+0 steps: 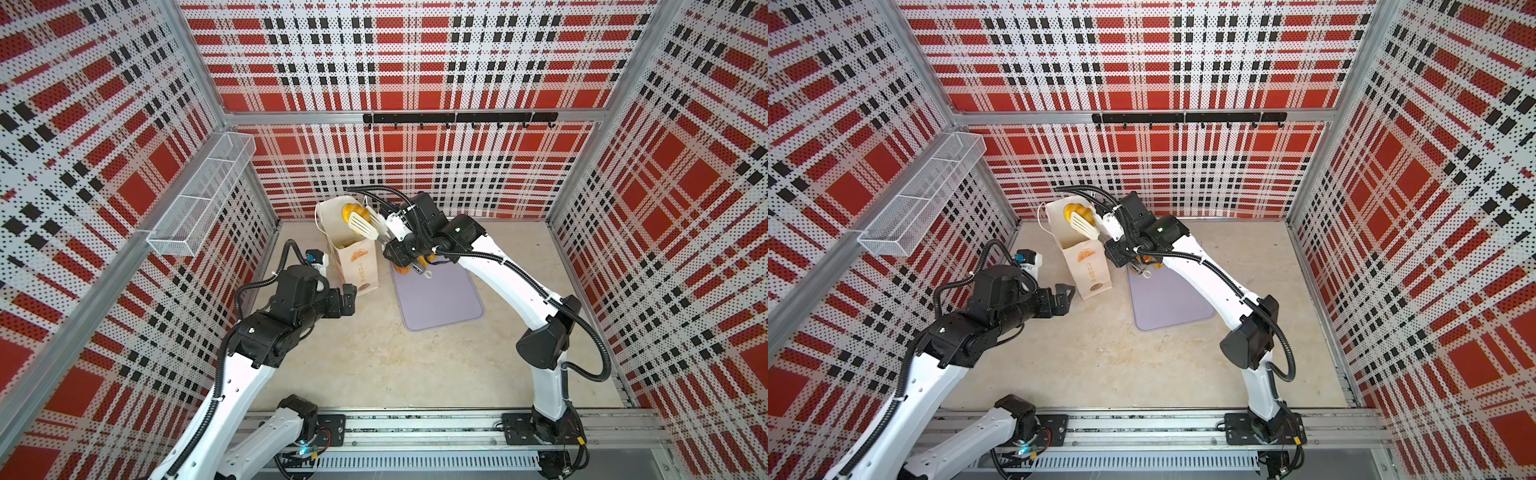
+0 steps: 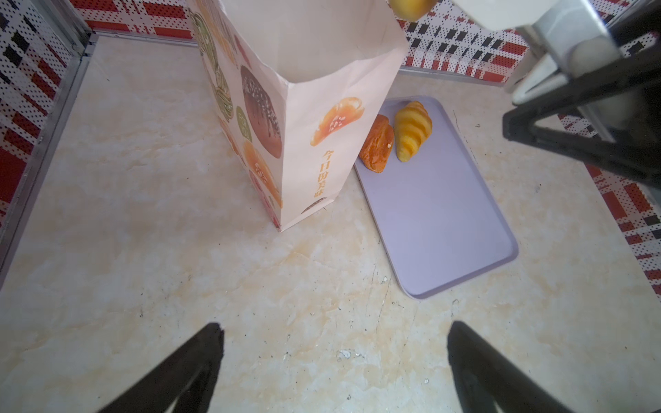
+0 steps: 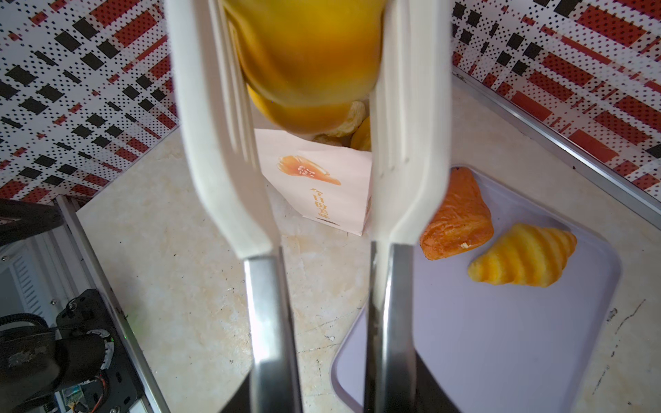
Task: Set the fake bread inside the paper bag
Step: 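Carry the yellow striped bun in the tongs over the bag opening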
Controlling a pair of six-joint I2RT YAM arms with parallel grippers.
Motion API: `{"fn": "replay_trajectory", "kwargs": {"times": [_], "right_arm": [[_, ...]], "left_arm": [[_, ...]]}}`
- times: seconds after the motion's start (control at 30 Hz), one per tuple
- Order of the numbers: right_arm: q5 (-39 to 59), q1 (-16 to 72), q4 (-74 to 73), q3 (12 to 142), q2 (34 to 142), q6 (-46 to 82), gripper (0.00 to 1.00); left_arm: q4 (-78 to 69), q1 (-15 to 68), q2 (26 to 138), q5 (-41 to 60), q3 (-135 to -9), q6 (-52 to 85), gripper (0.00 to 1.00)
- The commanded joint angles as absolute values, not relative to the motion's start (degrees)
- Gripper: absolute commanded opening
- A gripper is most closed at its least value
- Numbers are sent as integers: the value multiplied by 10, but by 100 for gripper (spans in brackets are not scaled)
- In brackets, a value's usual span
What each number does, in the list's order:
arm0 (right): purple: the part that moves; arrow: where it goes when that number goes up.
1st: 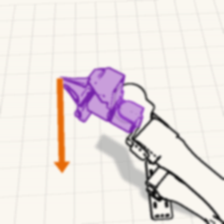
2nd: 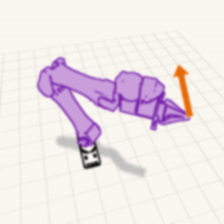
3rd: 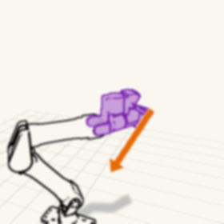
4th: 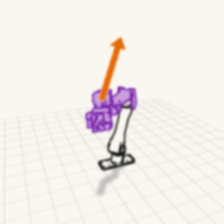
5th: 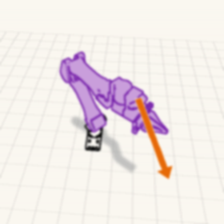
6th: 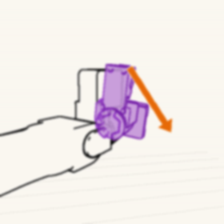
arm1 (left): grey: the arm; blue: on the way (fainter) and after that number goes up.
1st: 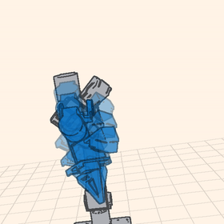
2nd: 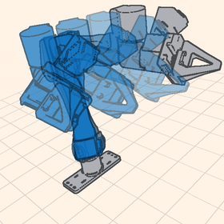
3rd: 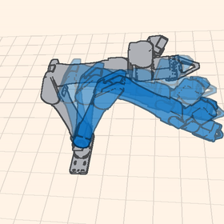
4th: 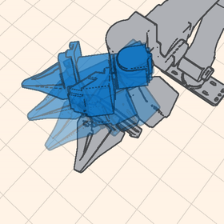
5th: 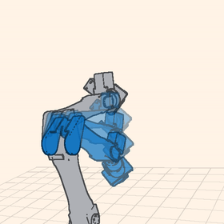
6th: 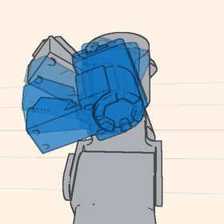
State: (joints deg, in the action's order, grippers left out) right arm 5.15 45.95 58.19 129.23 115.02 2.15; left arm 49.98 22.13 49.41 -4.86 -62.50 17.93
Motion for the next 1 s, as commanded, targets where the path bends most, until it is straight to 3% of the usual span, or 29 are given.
{"fn": "replay_trajectory", "kwargs": {"times": [0.0,0.33,0.83,0.97], "right_arm": [[60,464,524,1317,1153,23,42],[41,466,524,1330,1188,10,45],[17,462,551,1365,1202,-11,61],[13,462,555,1367,1195,-10,61]], "left_arm": [[496,211,483,-64,-618,182,99],[490,201,492,-50,-604,192,99],[486,198,496,-46,-597,194,99],[484,198,499,-42,-595,195,99]]}}
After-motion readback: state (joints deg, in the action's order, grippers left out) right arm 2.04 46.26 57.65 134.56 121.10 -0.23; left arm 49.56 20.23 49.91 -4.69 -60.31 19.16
